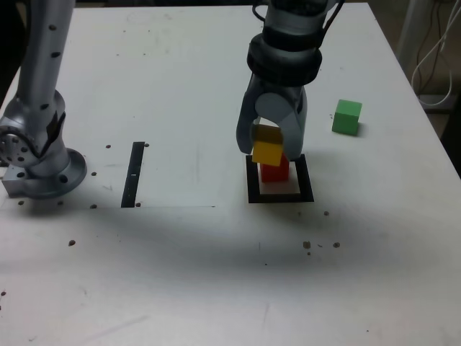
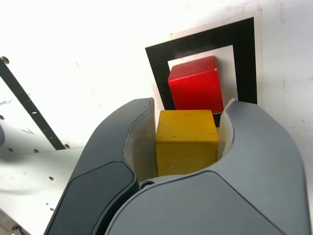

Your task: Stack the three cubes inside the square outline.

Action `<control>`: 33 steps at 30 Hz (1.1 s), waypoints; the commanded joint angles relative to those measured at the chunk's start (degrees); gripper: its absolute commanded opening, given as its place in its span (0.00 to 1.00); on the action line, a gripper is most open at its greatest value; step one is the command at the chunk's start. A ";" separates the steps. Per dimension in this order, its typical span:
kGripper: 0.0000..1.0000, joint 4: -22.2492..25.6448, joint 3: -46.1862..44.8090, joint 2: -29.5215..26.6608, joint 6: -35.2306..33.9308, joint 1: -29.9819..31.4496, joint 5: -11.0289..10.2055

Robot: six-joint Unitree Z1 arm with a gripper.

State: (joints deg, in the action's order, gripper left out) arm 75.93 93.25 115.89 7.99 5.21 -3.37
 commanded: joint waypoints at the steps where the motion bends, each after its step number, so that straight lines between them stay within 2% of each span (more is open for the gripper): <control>1: 0.13 -0.57 -0.21 -0.94 -0.22 -0.16 -0.71; 8: 0.18 -1.43 -0.84 -1.31 -0.66 -0.78 -1.97; 16: 0.20 -2.26 -1.96 -1.32 -0.69 -1.43 -2.04; 26: 0.34 -3.48 -2.47 -0.59 -0.66 -1.43 -2.48; 33: 0.36 -4.52 -2.70 0.03 -0.59 -1.69 -2.99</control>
State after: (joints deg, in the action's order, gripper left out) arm 71.73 90.67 115.53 7.39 3.75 -6.18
